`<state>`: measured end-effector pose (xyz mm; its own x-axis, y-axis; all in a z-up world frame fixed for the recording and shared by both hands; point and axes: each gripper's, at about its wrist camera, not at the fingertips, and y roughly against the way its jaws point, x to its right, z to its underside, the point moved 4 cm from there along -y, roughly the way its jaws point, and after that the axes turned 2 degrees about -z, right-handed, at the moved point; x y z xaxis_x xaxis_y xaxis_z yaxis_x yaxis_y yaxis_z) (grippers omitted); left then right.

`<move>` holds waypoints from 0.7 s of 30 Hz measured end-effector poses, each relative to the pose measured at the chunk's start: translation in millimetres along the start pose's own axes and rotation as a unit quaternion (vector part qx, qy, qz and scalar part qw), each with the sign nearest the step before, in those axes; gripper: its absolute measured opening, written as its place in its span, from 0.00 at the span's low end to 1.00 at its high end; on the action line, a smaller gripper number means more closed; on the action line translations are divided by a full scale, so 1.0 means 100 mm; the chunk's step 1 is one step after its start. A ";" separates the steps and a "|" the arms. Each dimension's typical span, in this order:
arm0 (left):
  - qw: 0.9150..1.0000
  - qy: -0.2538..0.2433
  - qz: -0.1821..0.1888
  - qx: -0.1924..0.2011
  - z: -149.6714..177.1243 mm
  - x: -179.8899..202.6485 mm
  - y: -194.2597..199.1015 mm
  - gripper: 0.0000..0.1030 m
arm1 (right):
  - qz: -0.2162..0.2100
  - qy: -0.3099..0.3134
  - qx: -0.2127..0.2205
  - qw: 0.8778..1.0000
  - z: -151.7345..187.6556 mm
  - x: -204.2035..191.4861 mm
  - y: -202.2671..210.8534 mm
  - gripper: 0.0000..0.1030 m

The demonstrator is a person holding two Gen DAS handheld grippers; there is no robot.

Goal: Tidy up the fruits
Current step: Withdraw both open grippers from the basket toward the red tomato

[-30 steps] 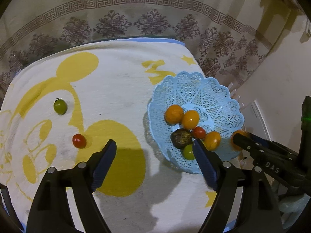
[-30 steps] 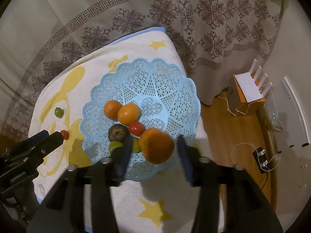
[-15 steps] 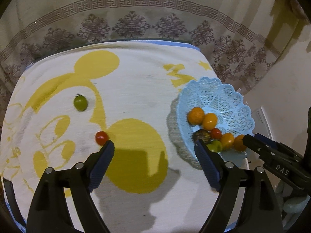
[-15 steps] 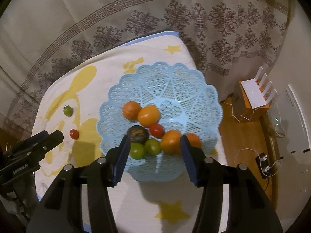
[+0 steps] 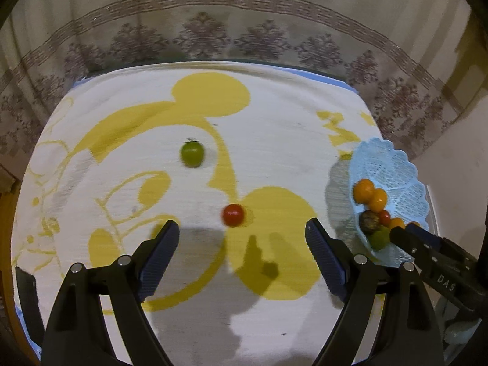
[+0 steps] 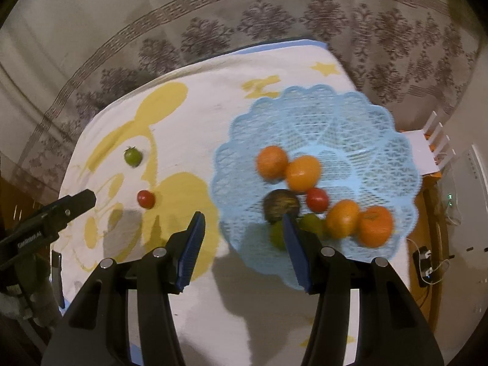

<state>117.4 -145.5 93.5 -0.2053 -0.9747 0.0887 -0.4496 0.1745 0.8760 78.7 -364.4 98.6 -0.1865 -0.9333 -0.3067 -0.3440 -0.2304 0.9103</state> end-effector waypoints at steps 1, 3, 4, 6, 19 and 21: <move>1.000 0.002 -0.001 -0.001 0.00 -0.04 0.00 0.82 | -0.001 0.003 -0.002 1.000 0.00 -0.05 -0.03 0.53; 1.000 0.006 -0.003 -0.003 0.00 -0.14 -0.02 0.82 | -0.004 0.009 -0.008 1.000 0.02 -0.16 -0.10 0.53; 1.000 0.008 -0.004 -0.005 0.00 -0.20 -0.03 0.82 | -0.005 0.012 -0.011 1.000 0.02 -0.22 -0.14 0.53; 1.000 0.012 -0.006 -0.008 -0.01 -0.29 -0.05 0.82 | -0.007 0.015 -0.016 1.000 0.03 -0.30 -0.20 0.53; 0.999 0.023 -0.019 -0.033 -0.03 -0.81 -0.26 0.82 | -0.019 0.043 -0.044 0.998 -0.05 -0.89 -0.74 0.53; 0.999 0.023 -0.021 -0.036 -0.04 -0.87 -0.29 0.82 | -0.023 0.048 -0.048 0.997 -0.06 -0.98 -0.84 0.53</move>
<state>152.1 -66.8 62.6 -0.1466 -0.9866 0.0724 -0.3931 0.1252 0.9109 131.4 -255.4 53.3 -0.0828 -0.9420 -0.3252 -0.2597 -0.2947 0.9196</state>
